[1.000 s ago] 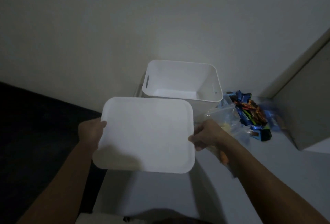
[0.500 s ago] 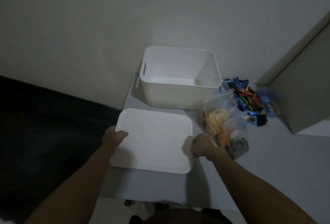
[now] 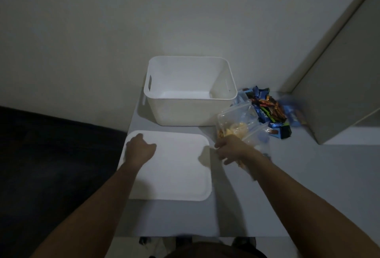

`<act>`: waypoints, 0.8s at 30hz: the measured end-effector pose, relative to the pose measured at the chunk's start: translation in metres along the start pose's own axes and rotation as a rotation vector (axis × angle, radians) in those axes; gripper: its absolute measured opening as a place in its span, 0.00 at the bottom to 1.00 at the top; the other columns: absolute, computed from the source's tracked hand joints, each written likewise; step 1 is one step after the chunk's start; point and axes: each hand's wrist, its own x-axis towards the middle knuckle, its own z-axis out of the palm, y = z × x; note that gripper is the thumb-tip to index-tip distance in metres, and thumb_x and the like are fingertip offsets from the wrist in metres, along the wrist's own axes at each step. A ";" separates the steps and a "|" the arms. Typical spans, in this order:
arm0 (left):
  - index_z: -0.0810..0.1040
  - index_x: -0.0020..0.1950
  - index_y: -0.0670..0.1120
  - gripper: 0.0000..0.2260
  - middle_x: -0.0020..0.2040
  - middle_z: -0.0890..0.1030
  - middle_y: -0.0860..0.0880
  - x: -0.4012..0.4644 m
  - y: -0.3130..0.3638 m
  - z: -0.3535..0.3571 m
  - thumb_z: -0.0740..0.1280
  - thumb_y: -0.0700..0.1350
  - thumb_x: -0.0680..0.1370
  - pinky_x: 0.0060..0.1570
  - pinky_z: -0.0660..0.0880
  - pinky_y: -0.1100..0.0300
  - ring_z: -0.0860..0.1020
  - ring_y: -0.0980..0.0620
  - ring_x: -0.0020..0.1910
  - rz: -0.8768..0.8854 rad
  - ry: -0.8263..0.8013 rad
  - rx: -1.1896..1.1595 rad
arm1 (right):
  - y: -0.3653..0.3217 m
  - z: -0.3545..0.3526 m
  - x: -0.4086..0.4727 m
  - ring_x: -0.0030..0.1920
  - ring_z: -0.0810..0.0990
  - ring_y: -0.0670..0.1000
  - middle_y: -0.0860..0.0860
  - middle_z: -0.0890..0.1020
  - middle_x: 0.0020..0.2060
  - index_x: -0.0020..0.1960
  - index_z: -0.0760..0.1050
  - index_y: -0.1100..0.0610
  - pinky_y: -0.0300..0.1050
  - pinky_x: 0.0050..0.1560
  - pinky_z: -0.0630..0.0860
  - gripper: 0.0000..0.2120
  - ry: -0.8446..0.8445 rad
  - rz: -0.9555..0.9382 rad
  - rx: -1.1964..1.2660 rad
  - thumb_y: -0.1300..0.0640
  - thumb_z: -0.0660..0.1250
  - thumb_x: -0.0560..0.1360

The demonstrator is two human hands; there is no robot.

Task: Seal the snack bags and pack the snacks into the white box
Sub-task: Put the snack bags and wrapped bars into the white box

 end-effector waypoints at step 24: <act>0.82 0.48 0.43 0.05 0.47 0.81 0.47 -0.056 0.324 0.128 0.70 0.41 0.73 0.45 0.68 0.62 0.76 0.53 0.44 0.628 -0.227 0.086 | 0.097 -0.264 0.032 0.43 0.85 0.53 0.56 0.84 0.41 0.43 0.79 0.56 0.45 0.36 0.81 0.02 0.003 -0.035 0.017 0.62 0.69 0.74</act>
